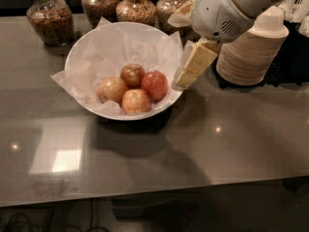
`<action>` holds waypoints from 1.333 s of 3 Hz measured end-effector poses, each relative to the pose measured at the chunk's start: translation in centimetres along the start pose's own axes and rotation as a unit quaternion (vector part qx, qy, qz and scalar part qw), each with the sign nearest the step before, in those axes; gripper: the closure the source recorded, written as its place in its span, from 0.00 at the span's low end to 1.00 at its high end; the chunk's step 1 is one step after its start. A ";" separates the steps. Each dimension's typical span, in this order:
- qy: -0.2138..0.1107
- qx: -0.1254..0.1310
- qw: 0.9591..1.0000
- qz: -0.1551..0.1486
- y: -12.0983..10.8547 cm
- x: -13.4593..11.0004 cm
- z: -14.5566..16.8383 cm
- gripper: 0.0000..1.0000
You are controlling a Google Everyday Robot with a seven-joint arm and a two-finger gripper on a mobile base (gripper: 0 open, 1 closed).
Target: Pick apple from white bowl
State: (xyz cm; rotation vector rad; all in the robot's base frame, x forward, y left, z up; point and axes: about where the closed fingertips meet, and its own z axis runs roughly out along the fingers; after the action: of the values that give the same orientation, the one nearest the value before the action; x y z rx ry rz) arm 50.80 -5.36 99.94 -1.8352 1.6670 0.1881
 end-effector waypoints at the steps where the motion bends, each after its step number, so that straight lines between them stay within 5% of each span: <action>1: -0.025 -0.005 1.000 -0.012 -1.4 -1.0 1.4 0.25; 4: -0.025 -0.030 0.998 -0.054 -4.4 -2.9 7.2 0.31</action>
Offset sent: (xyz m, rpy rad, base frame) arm 0.0520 0.0434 -0.0075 0.0682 -0.0150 0.1095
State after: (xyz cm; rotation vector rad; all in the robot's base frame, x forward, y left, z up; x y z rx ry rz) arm 56.62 0.96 97.35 -1.9439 1.5378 0.2380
